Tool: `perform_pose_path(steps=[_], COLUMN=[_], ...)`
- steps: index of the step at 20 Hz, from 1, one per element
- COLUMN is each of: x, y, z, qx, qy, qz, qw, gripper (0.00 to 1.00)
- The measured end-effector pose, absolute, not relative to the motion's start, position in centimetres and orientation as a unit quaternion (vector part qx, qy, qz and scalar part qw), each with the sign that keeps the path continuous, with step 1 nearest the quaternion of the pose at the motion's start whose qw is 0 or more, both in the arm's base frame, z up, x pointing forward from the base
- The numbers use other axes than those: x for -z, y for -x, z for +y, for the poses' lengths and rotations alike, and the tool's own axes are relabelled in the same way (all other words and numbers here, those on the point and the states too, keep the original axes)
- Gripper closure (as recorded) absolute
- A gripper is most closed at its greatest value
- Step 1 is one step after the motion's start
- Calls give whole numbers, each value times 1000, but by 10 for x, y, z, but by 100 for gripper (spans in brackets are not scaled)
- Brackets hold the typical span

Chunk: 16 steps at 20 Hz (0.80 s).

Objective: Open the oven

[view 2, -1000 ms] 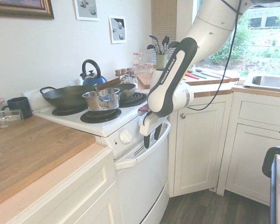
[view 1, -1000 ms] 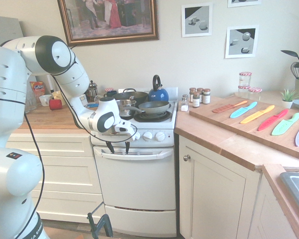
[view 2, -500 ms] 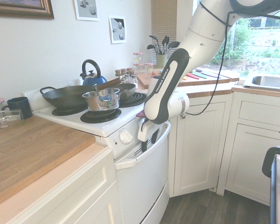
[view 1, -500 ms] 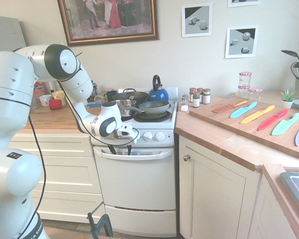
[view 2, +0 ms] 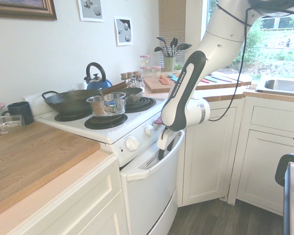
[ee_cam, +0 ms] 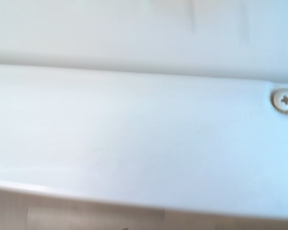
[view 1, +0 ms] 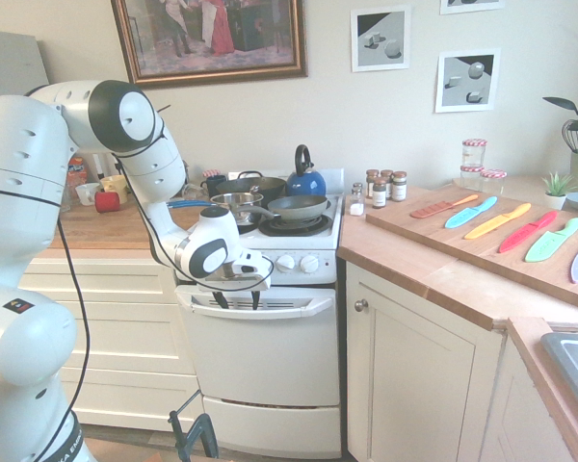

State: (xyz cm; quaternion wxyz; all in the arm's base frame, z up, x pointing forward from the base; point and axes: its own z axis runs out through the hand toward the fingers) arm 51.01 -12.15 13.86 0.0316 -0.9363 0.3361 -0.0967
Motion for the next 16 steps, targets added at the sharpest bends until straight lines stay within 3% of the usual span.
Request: perform_pose_path(steps=[11, 16], x=[-101, -148], y=[-418, -396], z=[-199, -187], qx=[52, 38], qy=[932, 939], qz=[358, 342], qw=[8, 8], gripper=[0, 0])
